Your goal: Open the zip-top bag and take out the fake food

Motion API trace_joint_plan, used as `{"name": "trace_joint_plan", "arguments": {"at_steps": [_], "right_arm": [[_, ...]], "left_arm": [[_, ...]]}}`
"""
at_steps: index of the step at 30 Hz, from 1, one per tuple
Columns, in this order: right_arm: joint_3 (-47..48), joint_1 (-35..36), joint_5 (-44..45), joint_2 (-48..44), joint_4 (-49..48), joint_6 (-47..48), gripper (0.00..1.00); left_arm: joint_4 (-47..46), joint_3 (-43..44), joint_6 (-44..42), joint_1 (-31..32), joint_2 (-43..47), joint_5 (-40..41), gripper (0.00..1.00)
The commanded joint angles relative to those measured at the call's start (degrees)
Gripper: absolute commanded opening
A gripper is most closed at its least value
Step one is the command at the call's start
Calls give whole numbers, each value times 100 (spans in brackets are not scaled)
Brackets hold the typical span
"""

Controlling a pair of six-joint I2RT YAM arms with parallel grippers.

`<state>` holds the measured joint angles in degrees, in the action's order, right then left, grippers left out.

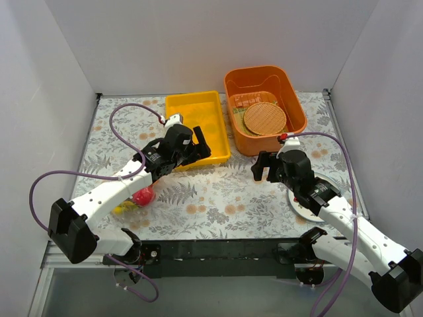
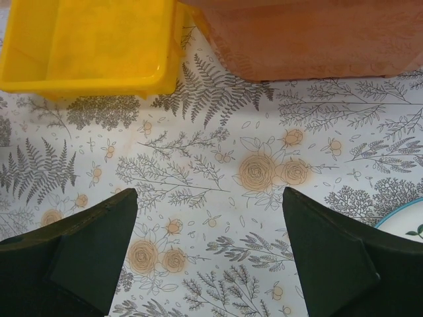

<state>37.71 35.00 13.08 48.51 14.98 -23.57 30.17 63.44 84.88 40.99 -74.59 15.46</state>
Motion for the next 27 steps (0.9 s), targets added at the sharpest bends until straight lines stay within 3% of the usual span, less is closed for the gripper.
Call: {"name": "trace_joint_plan", "arguments": {"at_steps": [1,5,10,14,19,25,27], "right_arm": [[113,24,-25,-123,-162,107,98],[96,15,-130,-166,-180,81,98],[131,15,-385,-175,-119,72,97],[96,24,-744,-219,-162,90,97],[-62,24,-1184,-158,-399,-7,96],[-133,24,-1712,-26,-584,-139,94],[-176,33,-1949,0,-689,-156,94]], "left_arm": [[296,204,169,-4,243,247,98],[804,352,432,-12,349,1016,98],[2123,819,1038,-126,129,1950,98],[2423,706,1057,-723,181,2128,98],[2625,503,1012,-1251,146,2477,89],[2853,178,1320,-1287,-3,2663,75],[3029,143,1443,-1287,-3,2725,75]]}}
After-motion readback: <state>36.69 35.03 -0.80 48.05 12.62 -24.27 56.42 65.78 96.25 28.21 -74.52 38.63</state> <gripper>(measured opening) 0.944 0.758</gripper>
